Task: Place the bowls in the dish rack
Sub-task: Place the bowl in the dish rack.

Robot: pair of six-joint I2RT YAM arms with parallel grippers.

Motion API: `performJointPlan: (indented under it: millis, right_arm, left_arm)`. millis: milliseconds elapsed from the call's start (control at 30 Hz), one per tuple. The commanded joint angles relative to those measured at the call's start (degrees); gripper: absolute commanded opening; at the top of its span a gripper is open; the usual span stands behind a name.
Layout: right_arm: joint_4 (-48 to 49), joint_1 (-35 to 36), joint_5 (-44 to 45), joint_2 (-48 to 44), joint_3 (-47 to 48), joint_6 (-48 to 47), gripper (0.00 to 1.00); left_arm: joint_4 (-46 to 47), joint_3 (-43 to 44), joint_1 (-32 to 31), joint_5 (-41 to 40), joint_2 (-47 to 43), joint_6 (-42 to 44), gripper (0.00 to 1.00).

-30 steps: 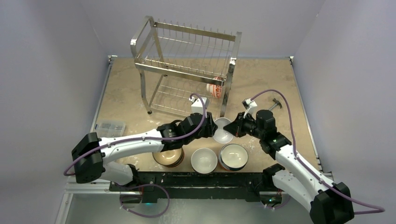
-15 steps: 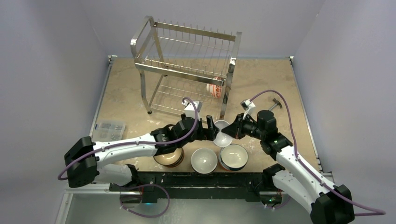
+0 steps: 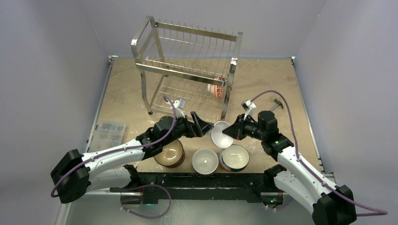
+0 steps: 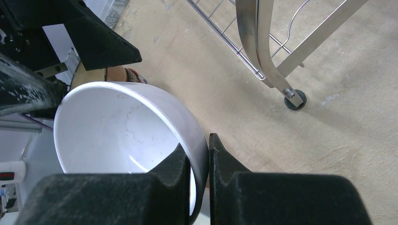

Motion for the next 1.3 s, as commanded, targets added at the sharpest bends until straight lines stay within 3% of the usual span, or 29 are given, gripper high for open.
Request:
performJointPlan:
  millis: [0, 100, 300, 633, 1033, 1267]
  right_arm:
    - [2.93, -0.31, -1.02, -0.34, 1.74, 1.18, 0.0]
    - [5.94, -0.32, -2.33, -0.25, 1.87, 2.6, 0.0]
    - [9.88, -0.3, -4.59, 0.06, 1.09, 5.54, 0.0]
    - [15.18, -0.27, -6.81, 0.69, 1.28, 9.5, 0.0]
    - [14.4, -0.3, -6.06, 1.81, 1.75, 9.6, 0.0]
    - [15.03, -0.3, -6.65, 2.63, 0.98, 10.0, 0.0]
  left_arm:
    - [14.83, -6.62, 3.34, 9.23, -4.3, -5.09, 0.99]
    - [20.53, -9.85, 3.57, 11.45, -5.57, -6.97, 0.99]
    - [21.1, -10.79, 3.54, 14.33, -4.89, -9.02, 0.99]
    - [35.99, -13.61, 1.7, 19.42, 0.3, -13.97, 0.99]
    - [26.19, -7.75, -2.29, 14.81, 0.24, -10.27, 0.97]
    - [29.06, -7.75, -2.3, 14.81, 2.22, -11.17, 0.95]
